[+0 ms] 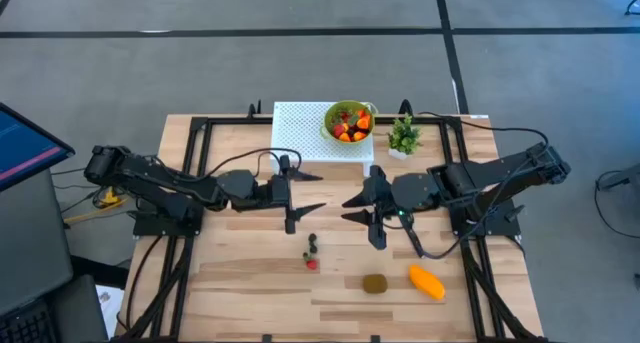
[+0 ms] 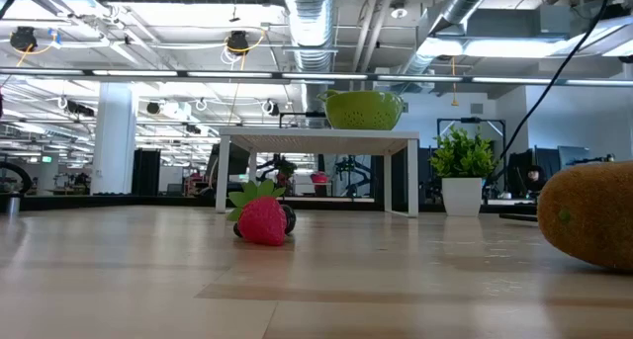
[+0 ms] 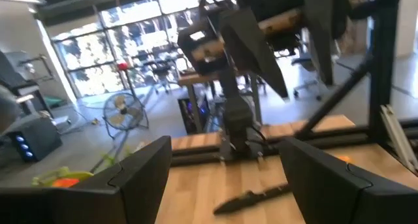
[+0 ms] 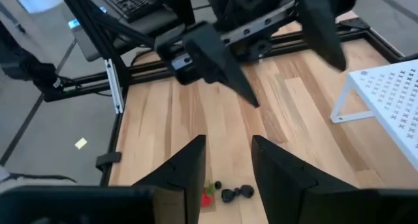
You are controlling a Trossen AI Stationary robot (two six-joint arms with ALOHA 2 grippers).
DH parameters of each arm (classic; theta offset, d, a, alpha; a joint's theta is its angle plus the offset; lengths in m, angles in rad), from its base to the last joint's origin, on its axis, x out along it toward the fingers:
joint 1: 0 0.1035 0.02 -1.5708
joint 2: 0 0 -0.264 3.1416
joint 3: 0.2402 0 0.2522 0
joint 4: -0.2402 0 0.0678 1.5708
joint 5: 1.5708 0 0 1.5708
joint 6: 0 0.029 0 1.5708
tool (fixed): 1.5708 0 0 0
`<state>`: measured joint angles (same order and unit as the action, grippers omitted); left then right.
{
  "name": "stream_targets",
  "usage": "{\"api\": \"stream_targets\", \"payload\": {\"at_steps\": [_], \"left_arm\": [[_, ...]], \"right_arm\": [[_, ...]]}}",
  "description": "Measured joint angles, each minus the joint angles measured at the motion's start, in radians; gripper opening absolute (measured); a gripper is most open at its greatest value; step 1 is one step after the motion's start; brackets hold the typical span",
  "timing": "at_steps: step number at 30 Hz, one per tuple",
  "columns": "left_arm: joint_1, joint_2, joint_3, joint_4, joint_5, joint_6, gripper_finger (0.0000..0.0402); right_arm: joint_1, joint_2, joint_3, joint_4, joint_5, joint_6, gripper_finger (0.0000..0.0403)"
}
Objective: Pick & Place Fruit
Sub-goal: Put the black raspberry into the green strainer bowl
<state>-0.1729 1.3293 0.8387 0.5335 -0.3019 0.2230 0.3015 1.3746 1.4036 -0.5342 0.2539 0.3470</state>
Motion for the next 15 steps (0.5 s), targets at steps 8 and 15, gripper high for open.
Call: {"api": "stream_targets", "payload": {"at_steps": [8,15], "left_arm": [[-0.052,0.0,0.0,-0.162,0.0,-0.004,0.028],[-0.066,0.0,0.0,-0.336,0.04,-0.022,0.028]], "right_arm": [[0.083,0.036,0.0,-0.003,0.108,0.015,0.0117],[0.11,0.088,-0.001,-0.017,0.114,0.03,0.0117]]}}
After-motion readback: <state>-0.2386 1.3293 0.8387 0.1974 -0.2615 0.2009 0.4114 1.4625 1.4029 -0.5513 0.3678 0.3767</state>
